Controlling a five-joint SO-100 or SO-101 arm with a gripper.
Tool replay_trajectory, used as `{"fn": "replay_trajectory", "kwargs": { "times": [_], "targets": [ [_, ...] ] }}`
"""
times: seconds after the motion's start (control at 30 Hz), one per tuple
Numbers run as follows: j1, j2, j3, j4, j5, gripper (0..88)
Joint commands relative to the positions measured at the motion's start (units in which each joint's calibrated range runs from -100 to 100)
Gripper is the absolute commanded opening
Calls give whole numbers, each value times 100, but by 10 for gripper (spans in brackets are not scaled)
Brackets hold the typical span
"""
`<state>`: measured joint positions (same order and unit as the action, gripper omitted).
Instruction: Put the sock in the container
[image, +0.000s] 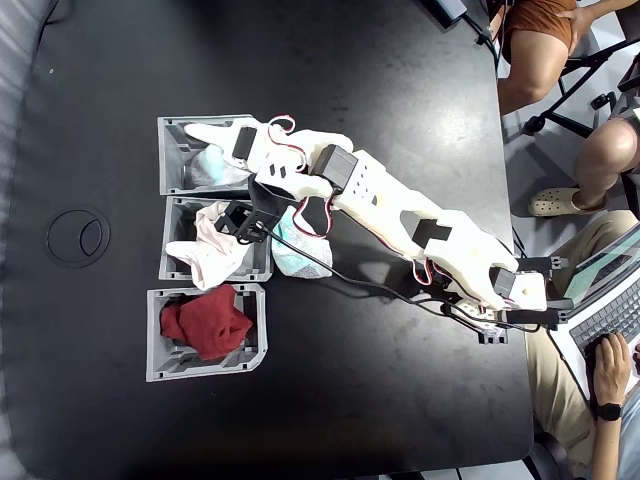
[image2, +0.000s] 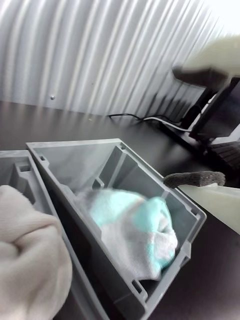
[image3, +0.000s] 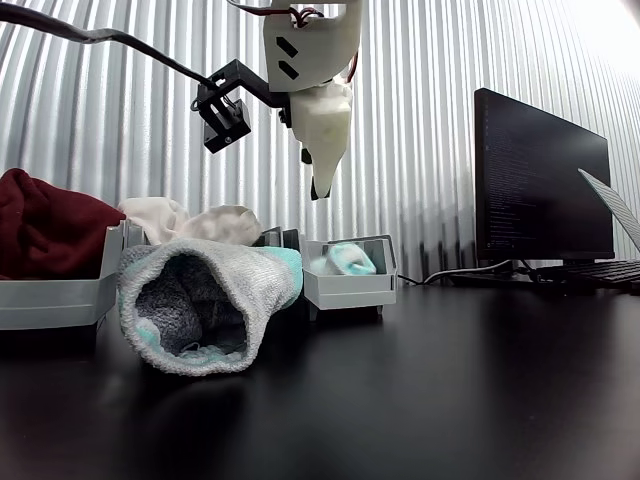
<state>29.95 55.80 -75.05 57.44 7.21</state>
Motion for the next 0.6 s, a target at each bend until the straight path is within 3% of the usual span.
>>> {"fn": "replay_trajectory", "kwargs": {
  "times": [0.0, 0.13, 0.33, 0.47, 0.57],
  "targets": [
    [142, -164, -277, -40, -38, 343],
    [102, -297, -485, 524, -38, 341],
    [-291, -1100, -1062, 2582, -38, 299],
    [-692, -1703, -1206, 4119, 8, 197],
    [-787, -1962, -963, 4256, -26, 71]
  ]
}}
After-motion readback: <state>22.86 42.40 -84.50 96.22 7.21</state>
